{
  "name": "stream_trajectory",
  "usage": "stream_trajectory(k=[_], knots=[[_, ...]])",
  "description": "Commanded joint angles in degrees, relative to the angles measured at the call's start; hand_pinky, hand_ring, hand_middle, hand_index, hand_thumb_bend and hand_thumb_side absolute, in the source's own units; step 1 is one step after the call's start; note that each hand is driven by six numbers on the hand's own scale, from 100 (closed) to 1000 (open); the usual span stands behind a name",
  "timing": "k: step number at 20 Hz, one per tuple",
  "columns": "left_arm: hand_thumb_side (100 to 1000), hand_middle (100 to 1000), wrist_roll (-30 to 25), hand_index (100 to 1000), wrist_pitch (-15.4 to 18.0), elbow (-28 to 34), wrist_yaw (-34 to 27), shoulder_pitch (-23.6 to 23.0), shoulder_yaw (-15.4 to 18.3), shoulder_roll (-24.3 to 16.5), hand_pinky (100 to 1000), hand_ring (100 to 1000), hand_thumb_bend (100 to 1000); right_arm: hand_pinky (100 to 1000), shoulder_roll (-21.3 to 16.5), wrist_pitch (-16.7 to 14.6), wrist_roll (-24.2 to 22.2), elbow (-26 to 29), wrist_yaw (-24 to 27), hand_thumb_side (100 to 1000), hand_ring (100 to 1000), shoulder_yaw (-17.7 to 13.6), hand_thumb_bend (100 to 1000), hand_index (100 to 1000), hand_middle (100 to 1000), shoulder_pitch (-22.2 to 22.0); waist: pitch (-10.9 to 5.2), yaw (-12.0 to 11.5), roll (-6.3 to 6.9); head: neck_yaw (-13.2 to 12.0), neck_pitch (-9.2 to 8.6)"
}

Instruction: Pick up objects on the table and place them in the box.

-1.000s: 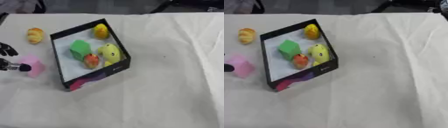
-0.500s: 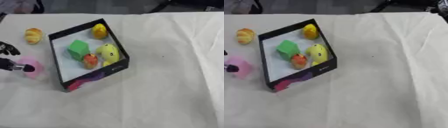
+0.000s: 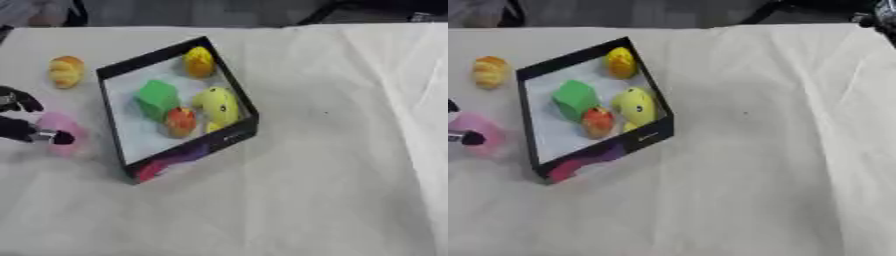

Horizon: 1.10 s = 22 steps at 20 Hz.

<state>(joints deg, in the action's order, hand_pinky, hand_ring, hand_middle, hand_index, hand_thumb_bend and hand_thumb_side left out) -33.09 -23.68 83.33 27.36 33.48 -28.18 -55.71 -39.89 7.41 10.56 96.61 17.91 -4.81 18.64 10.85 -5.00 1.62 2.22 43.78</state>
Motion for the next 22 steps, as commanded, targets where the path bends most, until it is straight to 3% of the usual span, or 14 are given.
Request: stream_trajectory(k=[1, 8, 14, 22], knots=[[773, 813, 0.9, 870, 0.2, -2.2, 1.0, 1.3, 0.9, -0.7, 913, 906, 925, 922, -1.4, -0.1, -0.1, 0.6, 0.1, 599, 719, -0.9, 100, 814, 680, 0.5, 0.29, 0.1, 0.60, -0.5, -0.24], [766, 787, -0.2, 845, 1.6, -5.6, 2.0, 2.5, 0.4, 1.5, 884, 883, 902, 923, -1.2, 0.0, 0.0, 0.5, 0.2, 606, 718, -1.0, 100, 814, 679, 0.4, 0.74, 0.2, 0.83, -1.0, -0.57], [716, 701, -1.9, 778, 1.8, -6.3, 3.2, 3.1, -0.1, 2.2, 823, 797, 782, 924, -0.9, 0.2, 0.0, -0.2, 0.0, 610, 717, -1.1, 100, 814, 679, 0.8, 0.67, 0.3, 0.91, -1.4, -0.57], [647, 657, -3.3, 739, 2.3, -7.6, 5.4, 3.3, -0.1, 2.8, 774, 761, 620, 924, -0.7, 0.2, -0.1, -0.5, 0.0, 611, 717, -1.1, 100, 814, 679, 0.7, 0.36, 0.5, 0.95, -2.1, -0.64]])
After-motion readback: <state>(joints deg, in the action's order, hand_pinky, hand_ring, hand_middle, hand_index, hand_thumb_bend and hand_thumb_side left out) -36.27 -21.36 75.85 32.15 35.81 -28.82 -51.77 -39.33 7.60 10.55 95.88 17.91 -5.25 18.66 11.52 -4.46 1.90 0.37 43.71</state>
